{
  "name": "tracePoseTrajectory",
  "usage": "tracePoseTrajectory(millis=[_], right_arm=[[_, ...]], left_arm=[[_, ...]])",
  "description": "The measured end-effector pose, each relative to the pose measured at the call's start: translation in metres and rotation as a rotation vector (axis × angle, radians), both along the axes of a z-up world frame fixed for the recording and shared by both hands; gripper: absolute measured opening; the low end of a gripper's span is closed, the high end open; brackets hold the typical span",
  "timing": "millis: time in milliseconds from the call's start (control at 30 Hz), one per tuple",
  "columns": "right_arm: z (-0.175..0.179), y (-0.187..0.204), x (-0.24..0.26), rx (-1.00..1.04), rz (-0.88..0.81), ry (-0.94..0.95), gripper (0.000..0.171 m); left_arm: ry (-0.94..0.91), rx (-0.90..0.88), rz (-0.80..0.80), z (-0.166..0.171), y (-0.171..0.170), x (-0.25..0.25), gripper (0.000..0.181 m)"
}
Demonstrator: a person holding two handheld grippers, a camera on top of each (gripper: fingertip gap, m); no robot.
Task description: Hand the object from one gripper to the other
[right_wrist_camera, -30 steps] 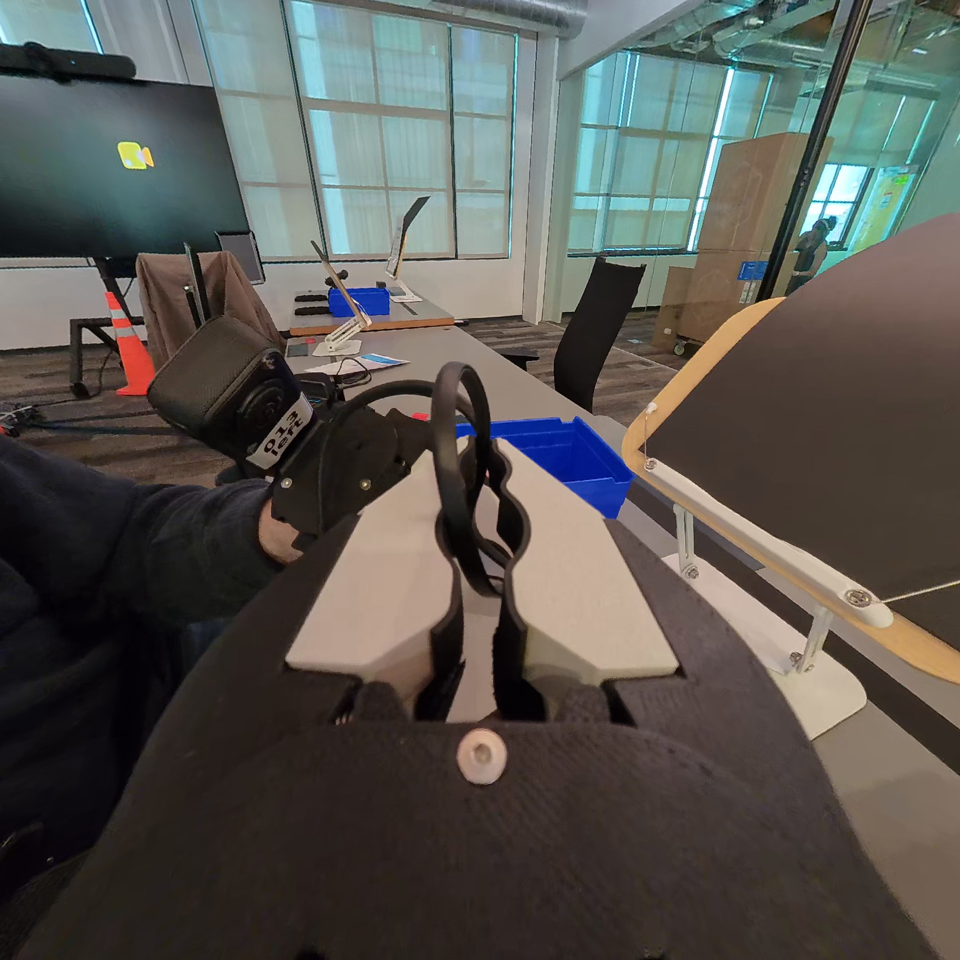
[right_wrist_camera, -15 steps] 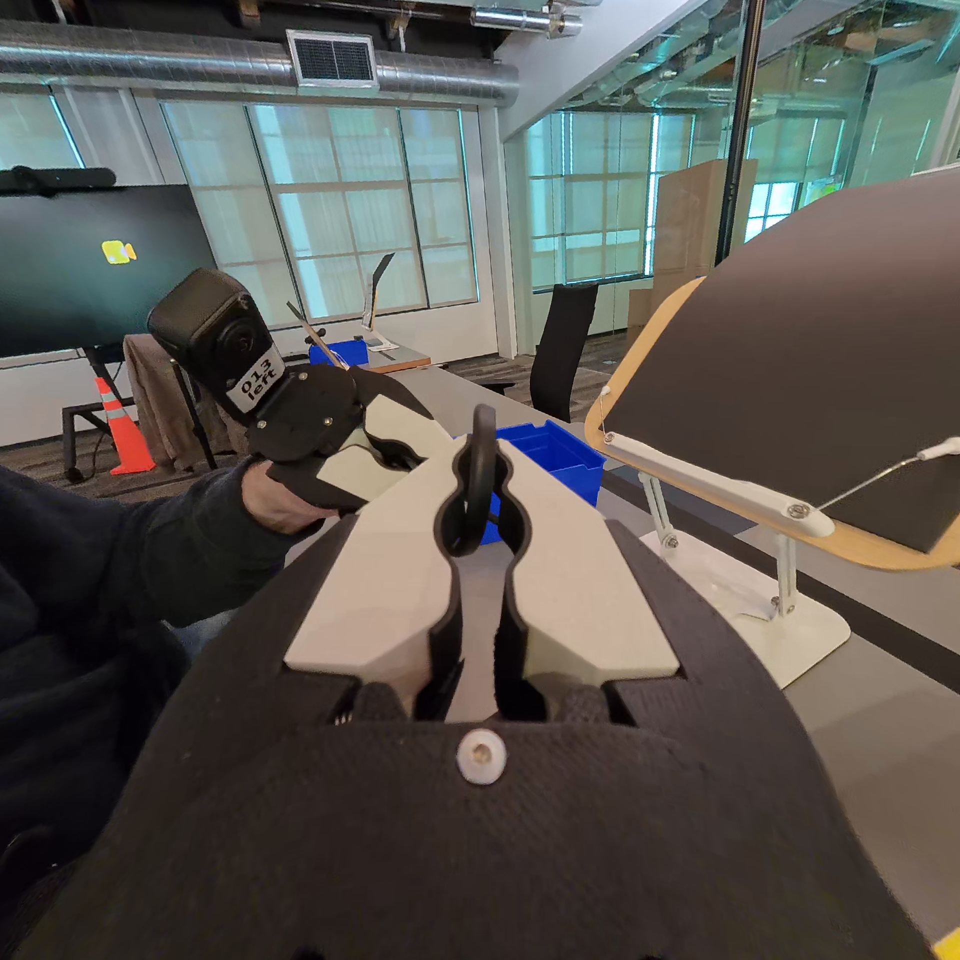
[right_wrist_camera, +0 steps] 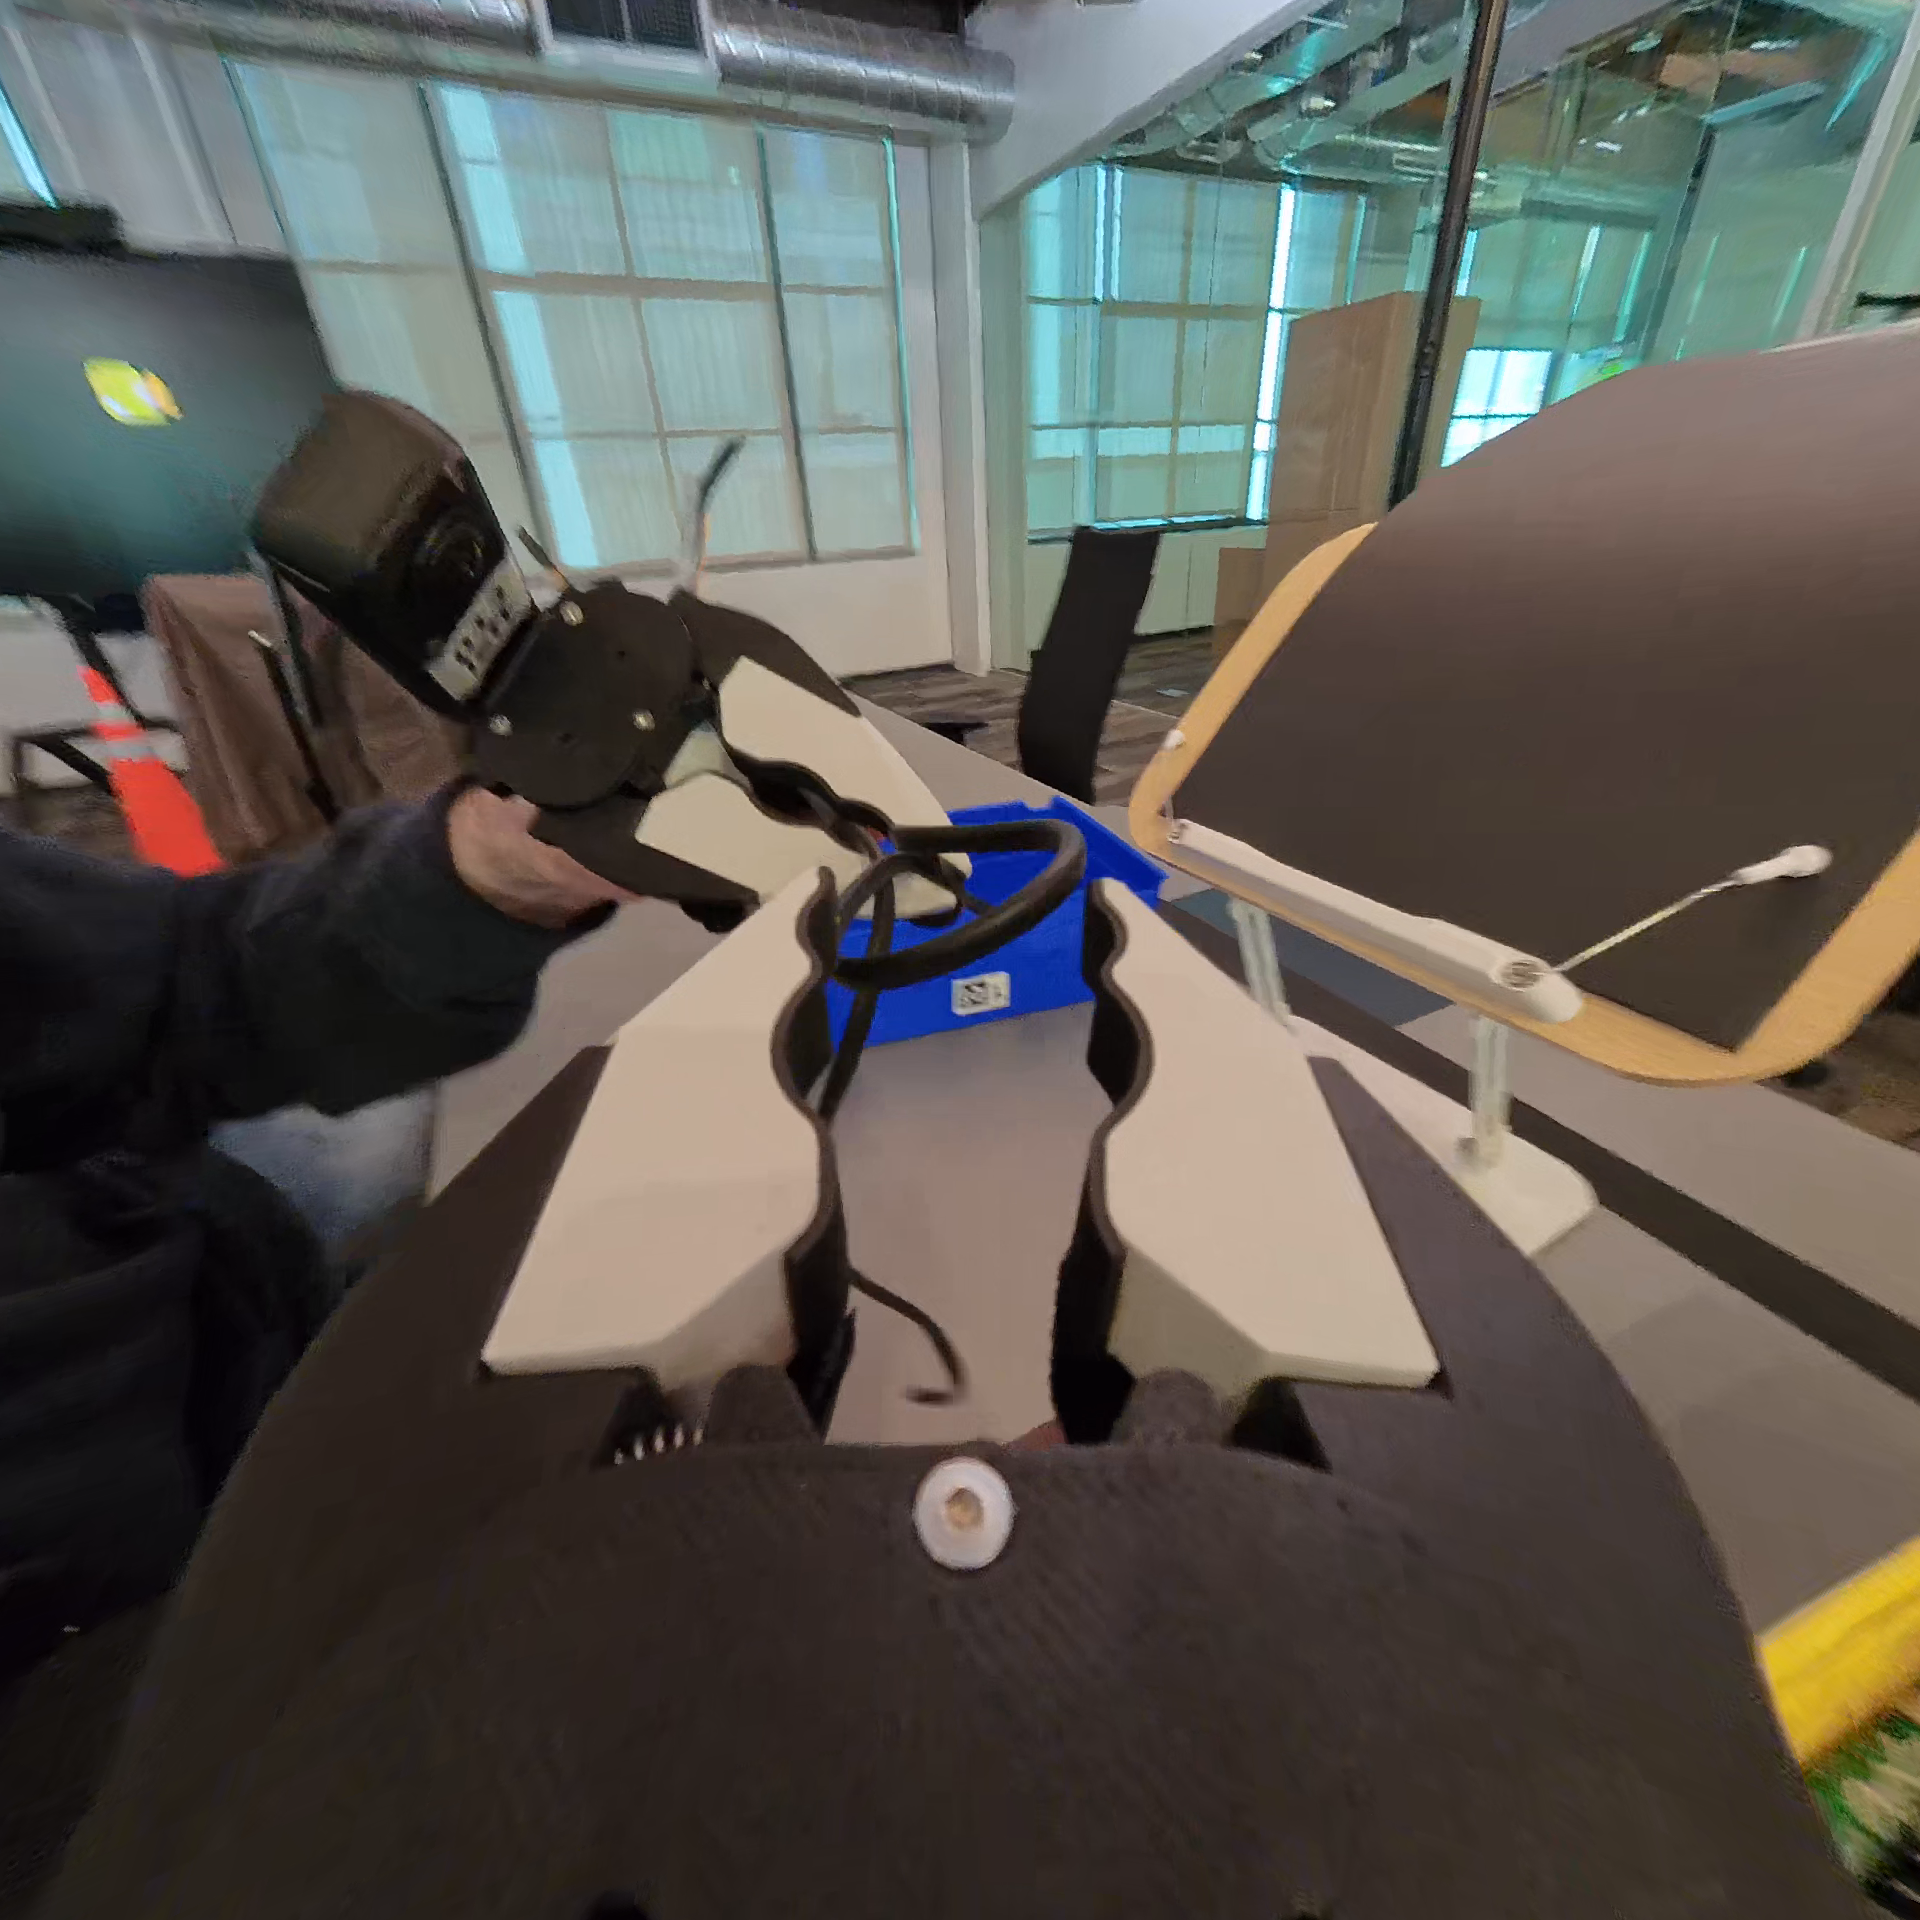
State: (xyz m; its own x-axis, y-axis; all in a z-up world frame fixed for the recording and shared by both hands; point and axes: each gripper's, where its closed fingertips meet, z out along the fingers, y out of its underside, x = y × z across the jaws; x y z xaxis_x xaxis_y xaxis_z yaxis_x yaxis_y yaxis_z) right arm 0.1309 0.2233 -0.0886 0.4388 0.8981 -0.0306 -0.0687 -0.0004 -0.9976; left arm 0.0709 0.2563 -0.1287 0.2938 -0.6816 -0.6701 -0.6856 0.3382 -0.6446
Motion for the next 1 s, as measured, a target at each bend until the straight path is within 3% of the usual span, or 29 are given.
tracePoseTrajectory(millis=[100,167,233,333,433,633,800,933,1000], right_arm=[[0.006,-0.007,0.000,0.137,-0.094,-0.134,0.056],[0.014,-0.009,0.001,0.256,-0.215,-0.277,0.073],[0.021,-0.018,-0.010,0.375,-0.257,-0.407,0.073],[0.003,-0.013,-0.032,0.353,-0.239,-0.578,0.073],[-0.019,-0.007,-0.048,0.225,-0.127,-0.613,0.052],[-0.035,0.005,-0.055,0.151,-0.069,-0.686,0.015],[-0.040,0.010,-0.055,0.127,-0.044,-0.680,0.003],[-0.035,0.012,-0.053,0.084,-0.003,-0.555,0.001],[-0.029,0.013,-0.050,0.060,0.025,-0.452,0.001]], left_arm=[[0.084,0.052,0.007,0.005,0.002,-0.003,0.004],[0.140,0.079,0.014,0.007,0.003,-0.005,0.004],[0.175,0.090,0.025,0.010,0.004,-0.007,0.004],[0.237,0.122,0.037,0.014,0.002,-0.005,0.004],[0.320,0.186,0.052,0.017,0.000,-0.004,0.004],[0.450,0.277,0.050,0.017,-0.004,-0.001,0.004],[0.522,0.327,0.054,0.014,-0.001,0.000,0.004],[0.464,0.328,0.048,0.020,0.000,0.003,0.005],[0.385,0.281,0.041,0.027,-0.001,0.004,0.022]])
